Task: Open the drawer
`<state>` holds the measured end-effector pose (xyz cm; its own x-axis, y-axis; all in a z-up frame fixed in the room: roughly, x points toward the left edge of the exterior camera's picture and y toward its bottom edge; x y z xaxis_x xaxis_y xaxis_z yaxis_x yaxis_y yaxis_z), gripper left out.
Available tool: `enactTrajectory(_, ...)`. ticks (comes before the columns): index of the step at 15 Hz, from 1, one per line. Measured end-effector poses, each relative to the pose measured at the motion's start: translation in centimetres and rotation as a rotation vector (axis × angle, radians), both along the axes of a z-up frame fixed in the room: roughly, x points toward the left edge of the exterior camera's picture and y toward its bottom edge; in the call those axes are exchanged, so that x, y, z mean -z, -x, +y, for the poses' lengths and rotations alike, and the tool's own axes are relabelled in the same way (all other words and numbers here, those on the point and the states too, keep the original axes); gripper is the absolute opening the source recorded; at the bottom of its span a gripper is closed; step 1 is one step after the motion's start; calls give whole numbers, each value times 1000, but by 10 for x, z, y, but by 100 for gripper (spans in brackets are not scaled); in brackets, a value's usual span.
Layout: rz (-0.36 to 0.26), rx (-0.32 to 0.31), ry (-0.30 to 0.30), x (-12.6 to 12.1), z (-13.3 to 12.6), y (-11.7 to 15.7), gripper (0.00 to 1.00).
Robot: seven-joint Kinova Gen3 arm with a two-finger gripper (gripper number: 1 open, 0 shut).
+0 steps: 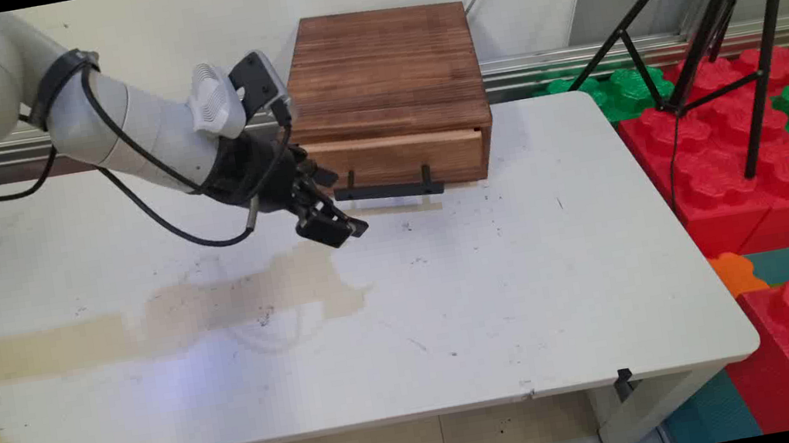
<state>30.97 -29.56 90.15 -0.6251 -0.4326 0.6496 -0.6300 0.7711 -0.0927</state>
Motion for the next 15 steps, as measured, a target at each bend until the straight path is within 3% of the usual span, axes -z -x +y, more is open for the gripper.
enactTrajectory(15,-22,-13,-2,-9,-31,11,100)
